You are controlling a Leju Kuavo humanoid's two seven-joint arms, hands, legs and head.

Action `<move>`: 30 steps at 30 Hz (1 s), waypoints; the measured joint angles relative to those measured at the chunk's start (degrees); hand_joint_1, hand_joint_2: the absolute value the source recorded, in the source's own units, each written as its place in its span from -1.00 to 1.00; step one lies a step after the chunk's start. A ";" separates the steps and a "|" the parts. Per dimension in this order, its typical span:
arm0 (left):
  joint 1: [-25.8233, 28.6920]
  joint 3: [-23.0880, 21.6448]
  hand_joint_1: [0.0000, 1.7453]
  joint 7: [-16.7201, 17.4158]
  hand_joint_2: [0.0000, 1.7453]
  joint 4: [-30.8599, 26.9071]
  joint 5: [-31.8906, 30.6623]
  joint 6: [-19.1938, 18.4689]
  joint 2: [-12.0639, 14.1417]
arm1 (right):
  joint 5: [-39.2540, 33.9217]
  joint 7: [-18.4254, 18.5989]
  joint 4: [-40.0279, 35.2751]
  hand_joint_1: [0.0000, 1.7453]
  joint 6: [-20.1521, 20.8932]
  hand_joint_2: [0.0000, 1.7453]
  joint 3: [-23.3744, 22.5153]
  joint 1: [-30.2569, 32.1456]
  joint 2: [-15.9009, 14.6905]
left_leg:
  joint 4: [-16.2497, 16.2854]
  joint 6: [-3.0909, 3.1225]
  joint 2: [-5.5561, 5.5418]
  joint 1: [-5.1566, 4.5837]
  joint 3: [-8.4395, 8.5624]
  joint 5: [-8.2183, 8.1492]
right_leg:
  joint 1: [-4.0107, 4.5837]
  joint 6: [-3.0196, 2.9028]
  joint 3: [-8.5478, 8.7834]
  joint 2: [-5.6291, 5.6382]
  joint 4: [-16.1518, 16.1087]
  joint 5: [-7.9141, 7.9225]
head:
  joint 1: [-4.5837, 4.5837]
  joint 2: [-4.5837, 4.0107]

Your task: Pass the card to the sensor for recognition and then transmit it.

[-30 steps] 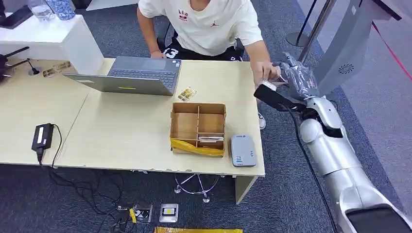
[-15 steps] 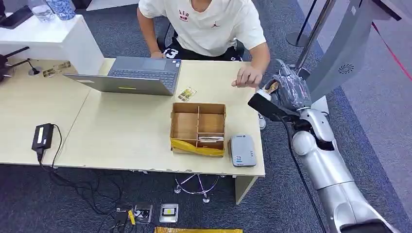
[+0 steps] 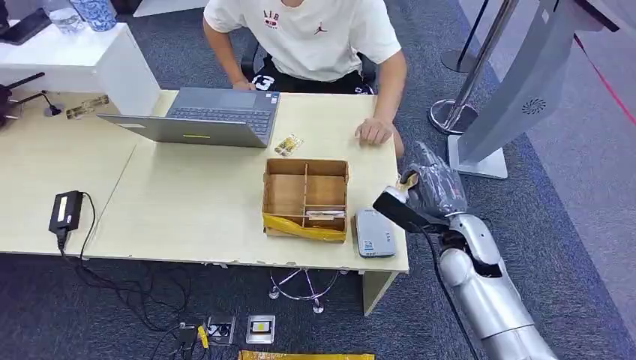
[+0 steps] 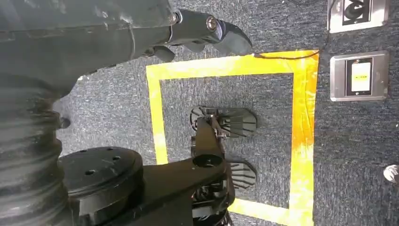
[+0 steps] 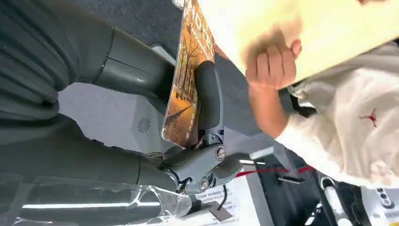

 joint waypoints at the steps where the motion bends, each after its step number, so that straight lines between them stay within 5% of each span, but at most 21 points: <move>1: -0.01 0.00 -1.00 0.09 1.00 0.00 0.00 0.00 0.00 | 0.11 -0.28 0.35 1.00 -0.30 1.00 0.02 0.45 0.15 | 0.00 0.00 0.00 0.00 0.00 0.00 | 0.00 0.00 0.00 0.00 0.00 0.00 | -0.02 0.00; 9: -0.06 0.48 -1.00 0.98 1.00 0.00 -0.13 0.22 0.00 | -0.39 -2.58 7.12 1.00 -4.17 1.00 0.35 1.41 1.29 | 0.00 0.00 0.00 0.00 -0.01 0.00 | 0.00 0.00 0.01 0.01 0.00 0.00 | -0.02 -0.02; 30: 0.48 1.79 -1.00 1.25 1.00 0.00 0.61 0.26 -0.02 | -0.85 -2.78 17.64 1.00 -4.57 1.00 1.57 1.14 4.09 | 0.00 0.00 0.03 0.00 0.03 0.00 | 0.00 0.00 0.01 0.03 0.00 0.00 | -0.02 0.00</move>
